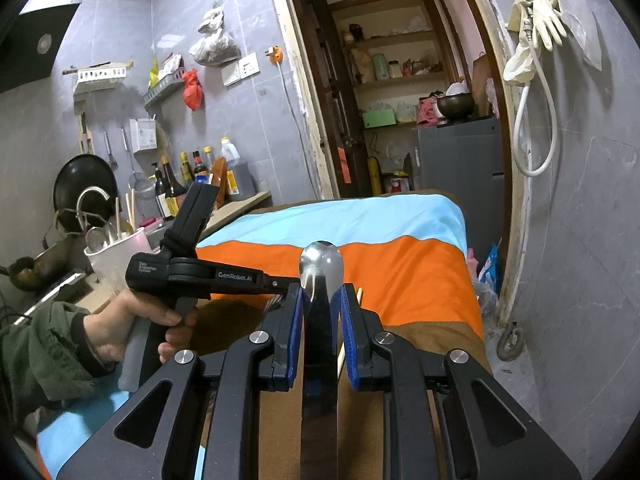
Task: Organize utensils
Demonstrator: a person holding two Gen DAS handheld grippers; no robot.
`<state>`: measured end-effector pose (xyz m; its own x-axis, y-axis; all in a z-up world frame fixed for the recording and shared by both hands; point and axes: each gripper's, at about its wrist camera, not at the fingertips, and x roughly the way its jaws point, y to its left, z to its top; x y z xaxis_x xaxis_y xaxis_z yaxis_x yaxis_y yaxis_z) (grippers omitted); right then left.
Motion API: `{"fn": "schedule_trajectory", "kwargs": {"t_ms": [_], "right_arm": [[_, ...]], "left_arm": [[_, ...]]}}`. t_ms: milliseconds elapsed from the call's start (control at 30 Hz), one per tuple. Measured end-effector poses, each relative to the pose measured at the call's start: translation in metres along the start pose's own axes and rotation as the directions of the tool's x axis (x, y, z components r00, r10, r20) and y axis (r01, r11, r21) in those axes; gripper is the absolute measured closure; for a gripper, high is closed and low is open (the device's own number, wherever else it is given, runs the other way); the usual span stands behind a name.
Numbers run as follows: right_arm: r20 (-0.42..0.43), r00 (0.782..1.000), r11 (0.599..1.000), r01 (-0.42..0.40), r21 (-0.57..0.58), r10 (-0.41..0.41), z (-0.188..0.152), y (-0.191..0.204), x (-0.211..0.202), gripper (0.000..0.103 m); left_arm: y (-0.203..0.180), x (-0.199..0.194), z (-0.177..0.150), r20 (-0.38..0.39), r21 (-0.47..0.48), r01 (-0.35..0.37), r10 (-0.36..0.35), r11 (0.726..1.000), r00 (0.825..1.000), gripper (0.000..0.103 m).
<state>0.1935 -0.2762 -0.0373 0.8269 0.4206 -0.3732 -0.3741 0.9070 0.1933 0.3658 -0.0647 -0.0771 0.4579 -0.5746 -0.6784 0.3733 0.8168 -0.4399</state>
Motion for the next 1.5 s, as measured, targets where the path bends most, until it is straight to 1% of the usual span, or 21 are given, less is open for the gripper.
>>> {"fn": "schedule_trajectory", "kwargs": {"t_ms": [100,200,300,400,467,567,633,733,767,867,967,1000,1033,1100,1167,1200,1267,1300,1367,1467,1500], "right_arm": [[0.001,1.0,1.0,0.004,-0.005,-0.004,0.0,0.002,0.0,0.087],[0.003,1.0,1.0,0.009,-0.002,-0.009,0.0,0.002,-0.001,0.087],[0.011,1.0,1.0,0.013,-0.004,-0.013,0.0,0.005,-0.002,0.087],[0.028,0.999,1.0,0.016,-0.01,-0.016,0.0,0.007,-0.005,0.087],[0.054,0.998,1.0,0.02,-0.011,-0.019,0.001,0.009,-0.009,0.087],[0.096,0.995,1.0,0.028,-0.014,-0.026,0.004,0.012,-0.016,0.087],[0.119,0.993,1.0,0.026,-0.016,-0.024,0.01,0.016,-0.019,0.087],[0.17,0.985,0.999,0.026,-0.034,-0.02,0.021,0.025,-0.025,0.088],[0.185,0.983,0.999,0.023,-0.041,-0.015,0.026,0.028,-0.027,0.087],[0.225,0.974,0.998,0.013,-0.06,0.001,0.04,0.038,-0.029,0.088],[0.25,0.968,0.997,-0.01,-0.079,0.029,0.053,0.05,-0.027,0.088],[0.255,0.966,0.996,-0.019,-0.088,0.041,0.057,0.054,-0.027,0.088],[0.259,0.964,0.995,-0.03,-0.098,0.055,0.062,0.06,-0.026,0.088],[0.263,0.961,0.991,-0.055,-0.121,0.085,0.07,0.071,-0.024,0.088],[0.264,0.957,0.987,-0.084,-0.138,0.119,0.078,0.081,-0.022,0.088],[0.264,0.954,0.984,-0.103,-0.149,0.14,0.083,0.089,-0.02,0.088],[0.268,0.947,0.977,-0.135,-0.167,0.177,0.091,0.102,-0.015,0.088],[0.27,0.943,0.973,-0.151,-0.174,0.194,0.095,0.108,-0.013,0.088],[0.276,0.933,0.965,-0.186,-0.185,0.232,0.102,0.122,-0.008,0.088],[0.282,0.917,0.952,-0.229,-0.203,0.28,0.112,0.142,0.001,0.088],[0.286,0.911,0.947,-0.243,-0.211,0.297,0.116,0.15,0.006,0.088]], "left_arm": [[-0.009,-0.006,-0.001,0.021,0.042,0.002,-0.003,0.999,1.0,0.103],[-0.02,-0.011,-0.004,0.042,0.085,-0.019,0.016,0.996,0.999,0.103],[-0.029,-0.022,-0.008,0.094,0.103,-0.035,0.026,0.994,0.995,0.103],[-0.042,-0.04,-0.012,0.17,0.125,-0.066,0.044,0.99,0.984,0.103],[-0.052,-0.055,-0.014,0.236,0.141,-0.097,0.062,0.985,0.97,0.103],[-0.066,-0.081,-0.024,0.347,0.175,-0.161,0.092,0.971,0.933,0.103],[-0.073,-0.095,-0.03,0.403,0.184,-0.184,0.097,0.965,0.91,0.103],[-0.08,-0.114,-0.035,0.471,0.177,-0.209,0.104,0.962,0.876,0.103],[-0.082,-0.123,-0.037,0.502,0.173,-0.217,0.104,0.961,0.859,0.103],[-0.087,-0.143,-0.04,0.561,0.173,-0.253,0.116,0.952,0.819,0.103],[-0.088,-0.167,-0.039,0.605,0.156,-0.273,0.127,0.949,0.786,0.103],[-0.088,-0.173,-0.038,0.614,0.15,-0.275,0.129,0.95,0.779,0.103],[-0.088,-0.181,-0.037,0.627,0.142,-0.282,0.134,0.949,0.767,0.103],[-0.084,-0.197,-0.036,0.652,0.129,-0.299,0.146,0.946,0.744,0.103],[-0.078,-0.217,-0.036,0.679,0.111,-0.321,0.164,0.941,0.716,0.103],[-0.074,-0.226,-0.037,0.689,0.104,-0.329,0.17,0.939,0.704,0.103],[-0.068,-0.246,-0.037,0.714,0.084,-0.356,0.193,0.931,0.673,0.103],[-0.065,-0.255,-0.039,0.723,0.078,-0.369,0.202,0.926,0.66,0.103],[-0.059,-0.273,-0.042,0.745,0.06,-0.411,0.233,0.91,0.625,0.103],[-0.049,-0.294,-0.046,0.766,0.033,-0.455,0.27,0.89,0.583,0.103],[-0.045,-0.302,-0.048,0.774,0.019,-0.471,0.285,0.882,0.566,0.103]]}}
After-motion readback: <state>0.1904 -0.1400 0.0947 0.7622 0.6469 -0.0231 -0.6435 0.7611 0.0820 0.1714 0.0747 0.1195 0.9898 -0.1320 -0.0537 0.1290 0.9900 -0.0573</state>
